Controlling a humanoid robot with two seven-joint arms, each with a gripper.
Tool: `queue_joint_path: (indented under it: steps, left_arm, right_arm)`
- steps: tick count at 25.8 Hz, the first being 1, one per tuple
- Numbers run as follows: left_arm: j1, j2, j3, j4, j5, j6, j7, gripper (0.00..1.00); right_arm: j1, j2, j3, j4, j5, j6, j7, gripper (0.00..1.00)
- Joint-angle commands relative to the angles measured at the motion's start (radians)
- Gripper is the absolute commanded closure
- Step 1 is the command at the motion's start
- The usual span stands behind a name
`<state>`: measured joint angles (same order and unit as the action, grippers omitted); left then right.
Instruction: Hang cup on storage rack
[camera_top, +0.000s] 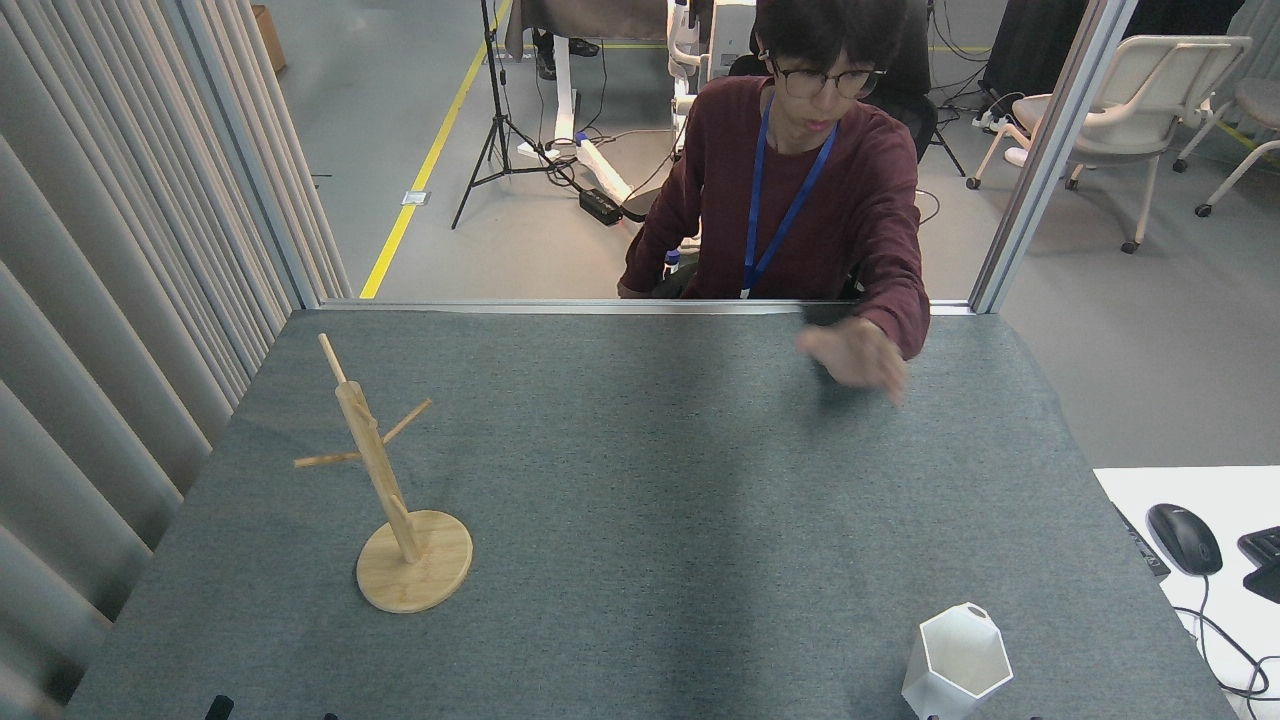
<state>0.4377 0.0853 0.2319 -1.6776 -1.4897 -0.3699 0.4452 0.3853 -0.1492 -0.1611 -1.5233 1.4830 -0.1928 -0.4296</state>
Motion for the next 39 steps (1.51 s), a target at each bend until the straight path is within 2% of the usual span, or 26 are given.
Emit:
queue_joint_path:
  steps: [1,8,16,24,30,35,36,37,38,39]
  left_arm:
    - [-0.001,0.001,-0.008,0.001,0.0,0.006,0.0,0.01]
    - [-0.001,-0.001,-0.009,0.004,0.006,0.016,0.0,0.01]
    - [-0.001,0.001,-0.008,0.012,0.008,0.016,0.001,0.0]
    - [-0.001,0.001,-0.008,0.015,0.008,0.016,0.001,0.01]
    - [0.001,0.001,-0.006,0.015,0.008,0.016,0.001,0.0]
    - [-0.001,0.001,-0.006,0.015,0.008,0.016,0.001,0.0]
    - [-0.001,0.001,-0.006,0.015,0.008,0.016,0.001,0.0]
    - [-0.001,0.001,-0.006,0.015,0.008,0.016,0.001,0.0]
    - [-0.001,0.001,-0.006,0.013,0.008,0.016,0.001,0.0]
    - [-0.001,0.001,-0.006,0.013,0.008,0.016,0.001,0.0]
  right_arm:
    - [0.001,0.0,0.0,0.0,0.0,0.0,0.0,0.01]
    - [-0.008,0.0,0.0,0.003,0.006,0.006,0.002,0.01]
    - [-0.095,0.0,0.003,0.075,0.023,0.009,0.005,0.01]
    - [-0.134,-0.001,0.005,0.086,0.023,0.01,0.009,0.01]
    - [-0.181,0.0,0.005,0.155,0.036,0.01,0.008,0.01]
    - [-0.189,-0.001,0.005,0.161,0.036,0.012,0.006,0.02]
    - [-0.19,0.0,0.005,0.161,0.037,0.013,0.005,0.04]
    - [-0.19,0.0,0.005,0.163,0.042,0.013,0.006,0.15]
    - [-0.19,0.0,0.005,0.167,0.046,0.013,0.005,0.31]
    - [-0.19,0.0,0.005,0.172,0.052,0.013,0.002,0.4]
